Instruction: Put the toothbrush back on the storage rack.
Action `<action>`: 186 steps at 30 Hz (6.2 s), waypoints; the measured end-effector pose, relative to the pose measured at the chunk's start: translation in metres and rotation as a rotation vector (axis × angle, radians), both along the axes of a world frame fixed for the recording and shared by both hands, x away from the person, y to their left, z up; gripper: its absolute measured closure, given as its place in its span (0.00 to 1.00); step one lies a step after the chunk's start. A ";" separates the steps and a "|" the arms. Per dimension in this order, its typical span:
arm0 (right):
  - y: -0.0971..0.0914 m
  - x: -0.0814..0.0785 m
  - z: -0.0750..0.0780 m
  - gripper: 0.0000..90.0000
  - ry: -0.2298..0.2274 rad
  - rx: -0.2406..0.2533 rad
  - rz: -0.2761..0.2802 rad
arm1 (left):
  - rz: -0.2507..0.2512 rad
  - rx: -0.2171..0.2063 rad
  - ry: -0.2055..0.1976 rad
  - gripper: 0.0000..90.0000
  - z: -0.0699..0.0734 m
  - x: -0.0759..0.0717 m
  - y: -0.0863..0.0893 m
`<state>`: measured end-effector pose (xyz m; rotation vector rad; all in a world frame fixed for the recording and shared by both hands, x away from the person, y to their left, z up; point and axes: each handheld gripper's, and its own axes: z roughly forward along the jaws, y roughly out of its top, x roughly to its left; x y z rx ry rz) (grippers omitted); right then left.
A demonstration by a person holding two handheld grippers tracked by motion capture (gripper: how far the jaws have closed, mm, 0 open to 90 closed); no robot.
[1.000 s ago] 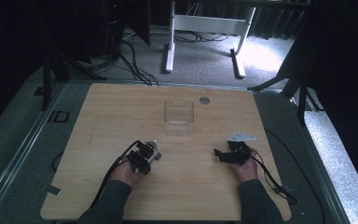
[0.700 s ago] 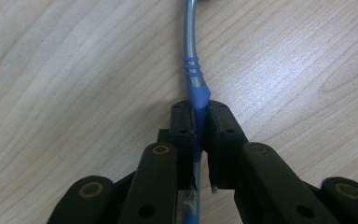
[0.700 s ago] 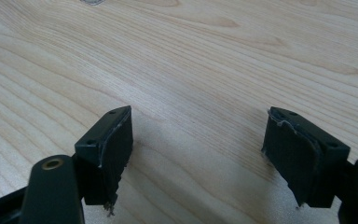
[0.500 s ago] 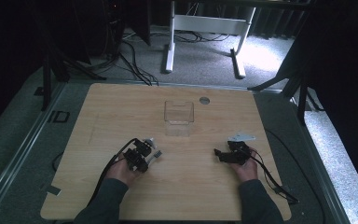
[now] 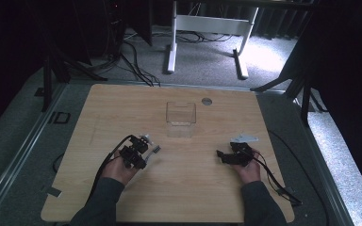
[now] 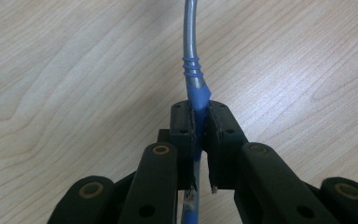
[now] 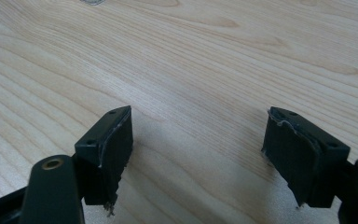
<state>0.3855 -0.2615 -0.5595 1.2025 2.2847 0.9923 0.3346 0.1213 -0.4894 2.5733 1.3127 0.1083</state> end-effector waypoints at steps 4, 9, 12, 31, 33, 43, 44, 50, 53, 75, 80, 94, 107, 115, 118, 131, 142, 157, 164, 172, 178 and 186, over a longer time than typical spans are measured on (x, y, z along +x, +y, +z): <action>0.000 0.000 0.000 0.26 0.000 0.000 0.000 | 0.004 -0.021 -0.011 0.91 0.003 0.000 0.002; 0.000 0.000 0.000 0.26 0.000 0.000 0.000 | 0.000 -0.046 -0.021 0.91 0.007 0.000 0.004; 0.000 0.000 0.000 0.26 0.000 0.000 0.000 | 0.005 -0.053 -0.032 0.91 0.008 0.000 0.004; 0.000 0.000 0.000 0.26 0.001 0.001 0.000 | 0.008 -0.095 -0.091 0.91 0.019 -0.001 0.009; 0.000 0.000 0.000 0.26 0.000 0.000 0.000 | 0.011 -0.102 -0.102 0.91 0.020 0.000 0.009; 0.000 0.000 0.000 0.26 0.001 0.001 0.000 | 0.032 -0.122 -0.147 0.91 0.025 0.000 0.011; 0.000 0.000 0.000 0.26 0.001 0.001 0.000 | 0.036 -0.125 -0.151 0.91 0.025 0.000 0.012; 0.000 0.000 0.000 0.26 0.001 0.001 0.000 | 0.043 -0.133 -0.153 0.91 0.025 0.000 0.013; 0.000 0.000 0.000 0.26 0.001 0.001 0.000 | 0.045 -0.134 -0.157 0.91 0.025 0.000 0.013; 0.000 0.000 0.000 0.26 0.001 0.001 0.001 | 0.083 -0.192 -0.245 0.91 0.033 -0.001 0.014; 0.000 0.000 0.000 0.26 0.001 0.001 0.001 | 0.085 -0.203 -0.262 0.91 0.034 -0.001 0.012; 0.000 0.000 0.000 0.26 0.001 0.001 0.001 | 0.103 -0.227 -0.311 0.91 0.037 -0.002 0.014; 0.000 0.000 0.000 0.26 0.001 0.001 0.001 | 0.115 -0.249 -0.357 0.91 0.039 -0.004 0.013; 0.000 0.000 0.000 0.26 0.001 0.001 0.001 | 0.108 -0.262 -0.375 0.91 0.040 -0.005 0.011; 0.000 0.000 0.000 0.26 0.001 0.001 0.001 | 0.108 -0.267 -0.383 0.91 0.040 -0.005 0.010; 0.000 0.000 0.000 0.26 0.001 0.001 0.001 | 0.111 -0.280 -0.432 0.91 0.044 -0.007 0.013; 0.000 0.000 0.000 0.26 0.001 0.002 0.001 | 0.106 -0.306 -0.469 0.91 0.046 -0.009 0.011; 0.000 0.000 0.000 0.26 0.000 0.001 0.001 | 0.108 -0.332 -0.526 0.91 0.050 -0.012 0.013; 0.000 0.000 0.000 0.26 0.000 0.001 0.002 | 0.107 -0.349 -0.554 0.91 0.051 -0.013 0.013; 0.000 0.000 0.000 0.26 0.000 0.001 0.002 | 0.108 -0.360 -0.574 0.91 0.053 -0.014 0.013; 0.000 0.000 0.000 0.26 0.000 0.001 0.002 | 0.111 -0.367 -0.588 0.91 0.054 -0.014 0.014; 0.000 0.000 0.000 0.26 0.000 0.000 0.002 | 0.108 -0.388 -0.603 0.91 0.057 -0.014 0.015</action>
